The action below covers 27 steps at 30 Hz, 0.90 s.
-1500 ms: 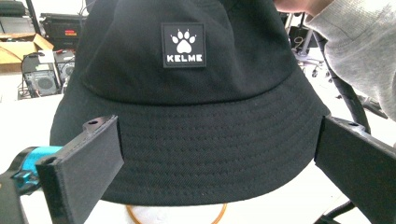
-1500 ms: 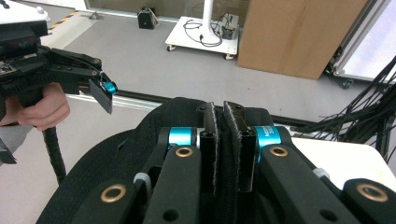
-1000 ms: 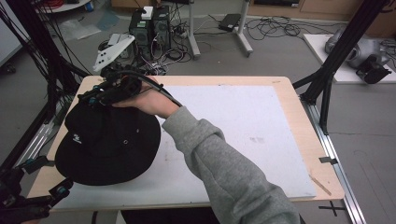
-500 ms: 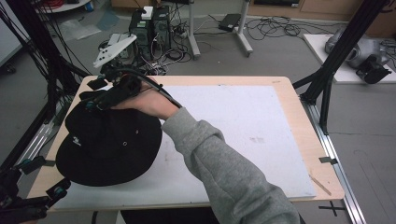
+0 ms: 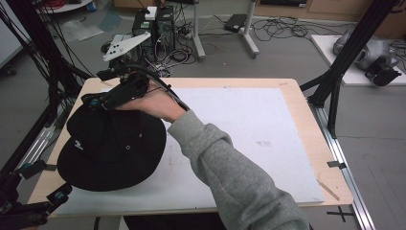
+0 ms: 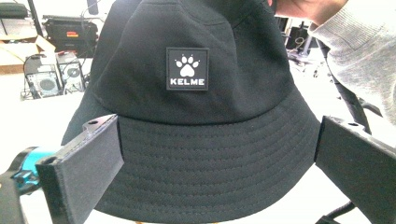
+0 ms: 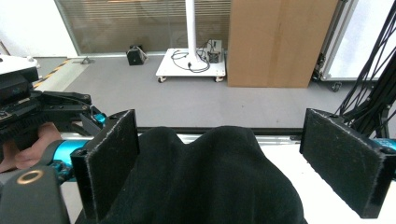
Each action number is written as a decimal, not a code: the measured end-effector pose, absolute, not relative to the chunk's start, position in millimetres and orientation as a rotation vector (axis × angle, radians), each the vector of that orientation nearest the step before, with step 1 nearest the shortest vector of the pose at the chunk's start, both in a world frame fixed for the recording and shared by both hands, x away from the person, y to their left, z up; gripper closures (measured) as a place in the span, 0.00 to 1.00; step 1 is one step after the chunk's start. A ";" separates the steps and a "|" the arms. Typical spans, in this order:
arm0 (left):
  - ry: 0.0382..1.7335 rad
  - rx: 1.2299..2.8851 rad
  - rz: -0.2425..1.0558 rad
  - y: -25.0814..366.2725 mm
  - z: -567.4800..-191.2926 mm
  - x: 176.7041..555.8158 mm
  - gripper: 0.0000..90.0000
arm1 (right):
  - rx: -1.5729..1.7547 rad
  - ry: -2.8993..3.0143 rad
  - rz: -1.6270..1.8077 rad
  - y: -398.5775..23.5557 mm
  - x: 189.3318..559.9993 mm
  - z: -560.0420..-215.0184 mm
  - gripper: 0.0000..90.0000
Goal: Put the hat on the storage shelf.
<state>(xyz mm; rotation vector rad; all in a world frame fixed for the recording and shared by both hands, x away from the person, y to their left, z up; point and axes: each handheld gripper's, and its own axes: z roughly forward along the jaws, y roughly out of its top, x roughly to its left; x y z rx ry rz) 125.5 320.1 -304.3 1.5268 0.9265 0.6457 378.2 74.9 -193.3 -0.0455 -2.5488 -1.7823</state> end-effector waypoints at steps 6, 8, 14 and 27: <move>0.924 1.529 0.645 319.7 -304.2 126.9 0.02 | -0.069 -2.551 -1.800 64.6 378.3 -194.0 0.12; 0.920 1.531 0.644 319.5 -303.8 127.7 0.02 | -0.078 -2.558 -1.803 59.3 378.8 -194.2 0.12; 0.919 1.530 0.642 318.6 -303.1 129.9 0.02 | -0.130 -2.539 -1.840 37.2 381.4 -197.8 0.12; 0.892 1.513 0.641 321.7 -296.8 137.5 0.02 | -0.251 -2.576 -1.857 -8.5 385.7 -209.9 0.12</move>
